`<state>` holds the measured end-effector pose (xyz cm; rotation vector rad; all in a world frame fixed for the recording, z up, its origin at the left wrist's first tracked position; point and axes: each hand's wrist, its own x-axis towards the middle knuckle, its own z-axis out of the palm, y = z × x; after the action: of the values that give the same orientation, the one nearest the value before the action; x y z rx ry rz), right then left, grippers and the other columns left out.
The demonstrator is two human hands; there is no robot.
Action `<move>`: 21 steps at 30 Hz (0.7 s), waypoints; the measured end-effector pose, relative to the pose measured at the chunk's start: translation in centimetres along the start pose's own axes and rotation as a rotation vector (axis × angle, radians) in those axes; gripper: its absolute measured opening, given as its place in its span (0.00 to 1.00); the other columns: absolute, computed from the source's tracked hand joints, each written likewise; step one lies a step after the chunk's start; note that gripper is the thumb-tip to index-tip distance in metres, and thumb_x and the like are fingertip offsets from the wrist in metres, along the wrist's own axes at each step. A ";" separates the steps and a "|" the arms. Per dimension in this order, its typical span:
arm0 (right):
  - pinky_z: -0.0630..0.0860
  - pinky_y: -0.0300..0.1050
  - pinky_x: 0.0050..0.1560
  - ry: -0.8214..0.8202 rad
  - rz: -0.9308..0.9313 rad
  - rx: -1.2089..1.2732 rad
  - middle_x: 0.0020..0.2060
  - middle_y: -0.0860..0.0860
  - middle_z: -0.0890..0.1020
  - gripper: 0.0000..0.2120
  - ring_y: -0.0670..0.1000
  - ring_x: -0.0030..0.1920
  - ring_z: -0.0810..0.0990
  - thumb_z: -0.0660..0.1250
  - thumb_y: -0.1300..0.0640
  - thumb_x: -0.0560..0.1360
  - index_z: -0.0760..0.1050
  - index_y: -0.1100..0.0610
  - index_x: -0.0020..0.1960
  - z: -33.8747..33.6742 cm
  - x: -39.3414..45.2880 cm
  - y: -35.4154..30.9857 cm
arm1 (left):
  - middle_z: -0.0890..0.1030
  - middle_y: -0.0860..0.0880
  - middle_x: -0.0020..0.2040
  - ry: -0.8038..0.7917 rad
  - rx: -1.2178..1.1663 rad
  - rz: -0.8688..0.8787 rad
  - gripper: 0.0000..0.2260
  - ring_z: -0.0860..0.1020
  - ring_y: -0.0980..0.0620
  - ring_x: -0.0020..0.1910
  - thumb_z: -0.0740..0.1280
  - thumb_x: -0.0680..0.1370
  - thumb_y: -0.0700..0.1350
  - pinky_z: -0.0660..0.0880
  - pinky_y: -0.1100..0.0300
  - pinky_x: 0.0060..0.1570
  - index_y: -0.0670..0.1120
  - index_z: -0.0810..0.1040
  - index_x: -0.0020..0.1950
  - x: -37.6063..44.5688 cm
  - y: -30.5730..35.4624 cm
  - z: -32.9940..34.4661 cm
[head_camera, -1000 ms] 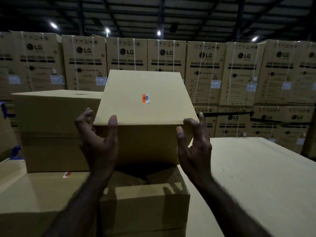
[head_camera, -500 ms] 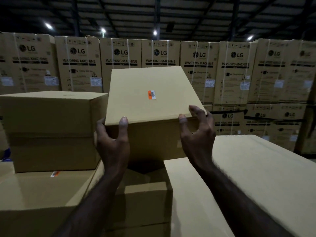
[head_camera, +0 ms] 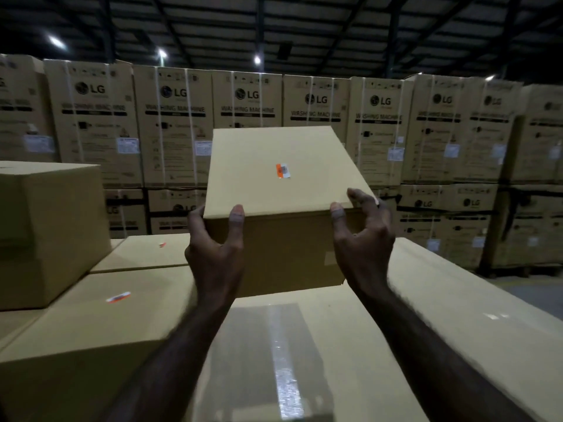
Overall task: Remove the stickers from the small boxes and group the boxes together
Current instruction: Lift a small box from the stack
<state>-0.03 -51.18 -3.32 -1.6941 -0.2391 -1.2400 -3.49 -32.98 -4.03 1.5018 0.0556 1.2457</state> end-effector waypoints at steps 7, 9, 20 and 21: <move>0.70 0.37 0.55 -0.096 0.074 -0.078 0.62 0.54 0.74 0.17 0.50 0.60 0.74 0.68 0.49 0.76 0.76 0.51 0.64 -6.8 0.6 8.1 | 0.78 0.53 0.52 -0.078 0.056 -0.094 0.21 0.77 0.61 0.47 0.66 0.76 0.56 0.72 0.71 0.44 0.46 0.71 0.64 -8.8 -0.9 6.3; 0.71 0.38 0.55 -0.134 0.108 -0.089 0.62 0.55 0.74 0.17 0.51 0.60 0.75 0.68 0.49 0.76 0.75 0.50 0.64 -8.0 -0.2 10.2 | 0.79 0.52 0.53 -0.111 0.090 -0.119 0.23 0.78 0.55 0.49 0.65 0.76 0.57 0.74 0.65 0.44 0.45 0.71 0.65 -10.8 -1.6 7.1; 0.72 0.42 0.55 -0.247 0.304 -0.146 0.63 0.54 0.75 0.18 0.53 0.61 0.75 0.68 0.48 0.76 0.75 0.50 0.64 -9.9 -5.2 16.2 | 0.79 0.49 0.52 -0.223 0.245 -0.244 0.22 0.78 0.51 0.48 0.65 0.77 0.57 0.77 0.59 0.44 0.46 0.70 0.65 -15.9 -5.0 7.6; 0.73 0.43 0.56 -0.255 0.314 -0.153 0.62 0.54 0.75 0.18 0.54 0.60 0.75 0.68 0.48 0.76 0.76 0.50 0.64 -9.9 -5.4 16.4 | 0.79 0.49 0.52 -0.221 0.256 -0.255 0.22 0.78 0.51 0.48 0.65 0.77 0.57 0.76 0.61 0.43 0.46 0.70 0.65 -16.2 -5.3 7.6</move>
<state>1.88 -65.17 -17.37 -1.9374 -0.0266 -0.8281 -2.36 -46.31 -16.96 1.7839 0.2604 0.8880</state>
